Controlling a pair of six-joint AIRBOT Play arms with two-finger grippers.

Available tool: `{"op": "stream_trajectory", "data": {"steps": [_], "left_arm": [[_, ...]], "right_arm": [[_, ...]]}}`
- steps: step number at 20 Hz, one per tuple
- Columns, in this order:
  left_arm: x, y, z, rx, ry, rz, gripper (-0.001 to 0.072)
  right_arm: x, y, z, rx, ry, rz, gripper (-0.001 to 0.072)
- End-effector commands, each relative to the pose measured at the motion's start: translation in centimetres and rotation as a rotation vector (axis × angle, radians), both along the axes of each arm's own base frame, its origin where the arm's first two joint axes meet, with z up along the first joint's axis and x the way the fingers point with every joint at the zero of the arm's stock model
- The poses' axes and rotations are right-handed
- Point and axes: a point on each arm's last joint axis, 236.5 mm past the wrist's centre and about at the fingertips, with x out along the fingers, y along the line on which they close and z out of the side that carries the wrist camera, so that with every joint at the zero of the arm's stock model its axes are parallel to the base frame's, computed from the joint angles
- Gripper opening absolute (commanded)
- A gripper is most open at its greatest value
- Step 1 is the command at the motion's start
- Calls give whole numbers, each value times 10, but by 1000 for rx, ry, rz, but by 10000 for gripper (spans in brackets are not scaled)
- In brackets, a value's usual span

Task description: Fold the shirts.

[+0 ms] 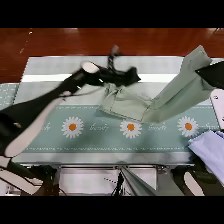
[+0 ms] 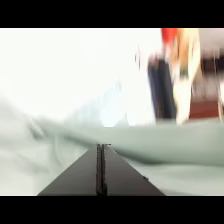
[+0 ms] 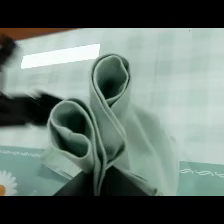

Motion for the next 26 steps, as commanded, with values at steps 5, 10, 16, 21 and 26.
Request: {"op": "stream_trajectory", "data": {"steps": [5,10,16,21,26], "left_arm": [[31,265,187,119,-410,382,14],[-32,341,228,277,-497,458,14],[-74,329,234,312,-506,381,14],[-70,329,209,304,-441,372,15],[-66,331,197,299,-407,371,76]], "right_arm": [[63,116,-86,-144,38,273,34],[86,216,-187,-60,170,294,35],[112,276,-220,254,228,133,481],[117,209,-164,129,140,160,479],[52,-52,-175,-542,452,-38,479]]}}
